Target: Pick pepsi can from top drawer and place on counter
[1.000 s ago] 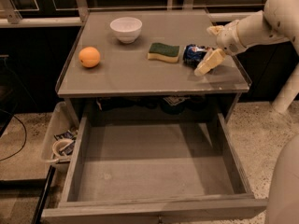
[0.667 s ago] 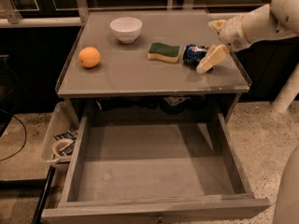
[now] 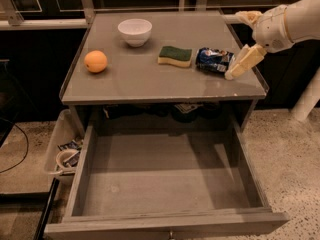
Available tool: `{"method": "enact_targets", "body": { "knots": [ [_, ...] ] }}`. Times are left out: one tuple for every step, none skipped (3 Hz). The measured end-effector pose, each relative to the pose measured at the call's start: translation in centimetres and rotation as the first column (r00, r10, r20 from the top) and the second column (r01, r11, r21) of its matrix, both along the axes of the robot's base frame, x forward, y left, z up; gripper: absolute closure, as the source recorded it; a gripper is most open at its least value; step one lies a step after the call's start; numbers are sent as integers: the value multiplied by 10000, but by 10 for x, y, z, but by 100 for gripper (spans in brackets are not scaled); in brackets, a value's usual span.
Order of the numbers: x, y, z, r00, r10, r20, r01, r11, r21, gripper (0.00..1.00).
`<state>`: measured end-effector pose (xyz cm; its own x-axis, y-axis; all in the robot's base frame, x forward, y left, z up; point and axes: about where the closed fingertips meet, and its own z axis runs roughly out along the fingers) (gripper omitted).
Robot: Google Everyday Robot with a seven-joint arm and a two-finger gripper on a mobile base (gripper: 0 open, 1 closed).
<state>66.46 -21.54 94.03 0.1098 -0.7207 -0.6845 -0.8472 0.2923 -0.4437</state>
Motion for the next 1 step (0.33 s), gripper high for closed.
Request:
{"method": "enact_targets", "body": {
  "knots": [
    [-38, -7, 18, 9977, 152, 654, -141, 9998, -168, 0]
  ]
}}
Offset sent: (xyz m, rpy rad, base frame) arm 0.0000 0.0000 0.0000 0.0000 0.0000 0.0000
